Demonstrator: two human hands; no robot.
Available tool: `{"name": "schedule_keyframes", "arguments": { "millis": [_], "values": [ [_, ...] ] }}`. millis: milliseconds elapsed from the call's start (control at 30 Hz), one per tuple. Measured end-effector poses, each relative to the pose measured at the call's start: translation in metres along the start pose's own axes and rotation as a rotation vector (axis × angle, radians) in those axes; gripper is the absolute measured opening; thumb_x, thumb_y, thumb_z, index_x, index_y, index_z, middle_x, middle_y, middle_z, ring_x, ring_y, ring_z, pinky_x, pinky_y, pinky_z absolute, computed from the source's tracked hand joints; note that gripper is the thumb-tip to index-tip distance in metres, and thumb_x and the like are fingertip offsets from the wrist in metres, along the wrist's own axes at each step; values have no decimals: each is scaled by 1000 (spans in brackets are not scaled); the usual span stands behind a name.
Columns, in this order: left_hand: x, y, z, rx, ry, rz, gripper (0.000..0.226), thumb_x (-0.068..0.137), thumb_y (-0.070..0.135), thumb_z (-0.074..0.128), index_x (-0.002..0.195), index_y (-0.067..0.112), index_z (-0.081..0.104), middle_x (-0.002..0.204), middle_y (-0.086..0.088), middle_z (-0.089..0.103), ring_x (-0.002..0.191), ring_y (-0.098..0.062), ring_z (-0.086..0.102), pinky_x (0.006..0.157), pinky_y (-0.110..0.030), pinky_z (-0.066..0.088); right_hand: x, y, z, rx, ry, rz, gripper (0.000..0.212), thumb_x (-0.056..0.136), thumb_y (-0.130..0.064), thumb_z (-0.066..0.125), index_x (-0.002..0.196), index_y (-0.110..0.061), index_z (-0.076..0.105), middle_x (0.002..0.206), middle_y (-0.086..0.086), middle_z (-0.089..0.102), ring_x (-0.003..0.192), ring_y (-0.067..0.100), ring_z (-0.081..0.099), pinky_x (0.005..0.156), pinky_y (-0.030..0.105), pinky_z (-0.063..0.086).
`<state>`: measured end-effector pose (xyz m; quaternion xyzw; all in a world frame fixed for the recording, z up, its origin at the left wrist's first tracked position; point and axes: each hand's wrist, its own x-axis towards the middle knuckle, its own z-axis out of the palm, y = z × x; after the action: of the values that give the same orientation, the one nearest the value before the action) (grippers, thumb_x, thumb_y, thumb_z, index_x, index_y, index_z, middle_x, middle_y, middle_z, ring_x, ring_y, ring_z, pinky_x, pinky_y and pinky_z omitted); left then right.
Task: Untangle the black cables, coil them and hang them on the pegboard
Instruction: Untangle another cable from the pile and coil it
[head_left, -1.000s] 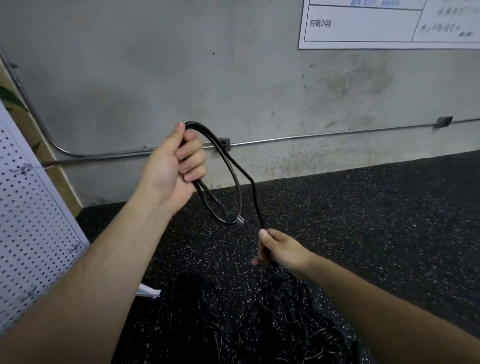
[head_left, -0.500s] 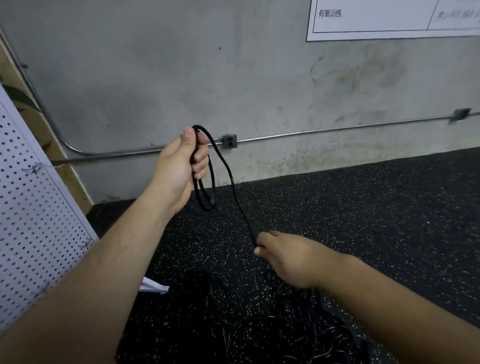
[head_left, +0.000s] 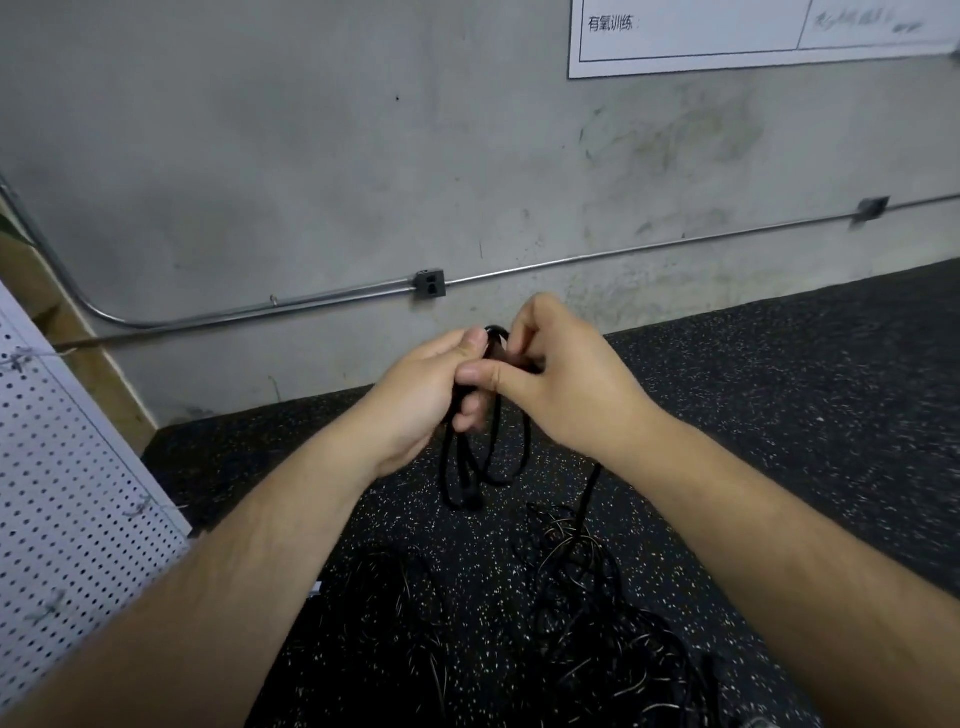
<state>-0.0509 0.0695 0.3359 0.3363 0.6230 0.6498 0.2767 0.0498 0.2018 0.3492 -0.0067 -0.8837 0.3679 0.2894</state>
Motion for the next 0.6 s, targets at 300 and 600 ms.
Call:
{"name": "schedule_keyframes", "arguments": {
  "millis": [300,600],
  "values": [
    [-9,21,-15,48,-285,-278,28,91,49,65,86,22,57,61,9,19,50,-6,16,47,-21,23,-3,31,1,336,-191,103,35,82,-41,76,92,-18,51,65,-2,57,51,9,42,51,25,35],
    [-13,40,-36,-336,-142,-153,24,95,31,48,74,20,43,52,15,17,44,-5,6,36,-17,9,-6,52,7,329,-211,153,12,104,-19,55,93,-16,55,72,-7,58,69,12,57,69,33,51]
  ]
}}
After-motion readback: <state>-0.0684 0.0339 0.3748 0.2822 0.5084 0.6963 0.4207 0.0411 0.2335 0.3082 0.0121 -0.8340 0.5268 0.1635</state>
